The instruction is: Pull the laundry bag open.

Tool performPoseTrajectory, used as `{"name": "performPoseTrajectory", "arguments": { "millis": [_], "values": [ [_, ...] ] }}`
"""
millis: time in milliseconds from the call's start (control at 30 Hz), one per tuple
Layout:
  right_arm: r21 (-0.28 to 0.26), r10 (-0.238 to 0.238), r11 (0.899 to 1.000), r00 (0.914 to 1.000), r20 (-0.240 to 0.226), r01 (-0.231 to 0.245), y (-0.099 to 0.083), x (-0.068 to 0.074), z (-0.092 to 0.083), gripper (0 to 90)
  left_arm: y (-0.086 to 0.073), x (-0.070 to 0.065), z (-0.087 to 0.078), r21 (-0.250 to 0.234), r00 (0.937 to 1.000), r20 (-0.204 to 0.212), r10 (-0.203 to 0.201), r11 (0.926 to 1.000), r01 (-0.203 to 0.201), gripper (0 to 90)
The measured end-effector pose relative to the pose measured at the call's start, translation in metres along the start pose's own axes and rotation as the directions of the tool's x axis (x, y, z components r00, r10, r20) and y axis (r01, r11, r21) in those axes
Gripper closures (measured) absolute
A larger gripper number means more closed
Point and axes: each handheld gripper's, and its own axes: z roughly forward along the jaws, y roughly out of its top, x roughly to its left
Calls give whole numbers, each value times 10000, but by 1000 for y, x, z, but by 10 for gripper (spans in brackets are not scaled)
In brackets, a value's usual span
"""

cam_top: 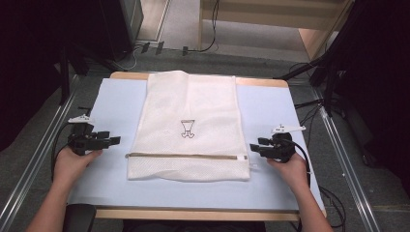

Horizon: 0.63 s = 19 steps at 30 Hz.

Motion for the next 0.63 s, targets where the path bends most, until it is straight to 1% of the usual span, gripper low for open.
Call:
{"name": "performPoseTrajectory", "arguments": {
  "millis": [67, 167, 333, 433, 467, 500, 533, 633],
  "values": [
    [-34, -1, 10000, 10000, 34, 1, 0, -1, 0, 492, 0, 1, 0, 43, 10000, -17, -14, 10000, 14, 375],
    [-180, 141, 9997, 9997, 210, -138, -2, -7, -3, 486, 0, 1, 0, 78, 10000, -93, -36, 10000, 37, 373],
    [-173, 261, 9995, 9991, 327, -256, -4, -11, -5, 483, -1, 0, 1, 171, 9999, -118, -14, 9999, 16, 369],
    [-117, 335, 9994, 9987, 372, -331, -5, -12, -5, 476, -1, 0, 1, 155, 9998, 94, -166, 9997, 165, 367],
    [-73, 290, 9996, 9988, 400, -287, -5, -12, -5, 472, -1, -1, 1, 134, 9997, 168, -157, 9998, 154, 363],
    [-73, 290, 9996, 9988, 400, -287, -5, -12, -5, 472, -1, -1, 1, 134, 9997, 168, -157, 9998, 154, 363],
    [-45, 223, 9997, 9990, 389, -222, -5, -11, -3, 468, -1, -3, 1, 130, 9999, 149, -68, 9999, 66, 361],
    [-23, 244, 9997, 9990, 365, -243, -5, -10, -3, 462, -1, -3, 1, 195, 9999, 107, -39, 9998, 37, 358]
  ]
}}
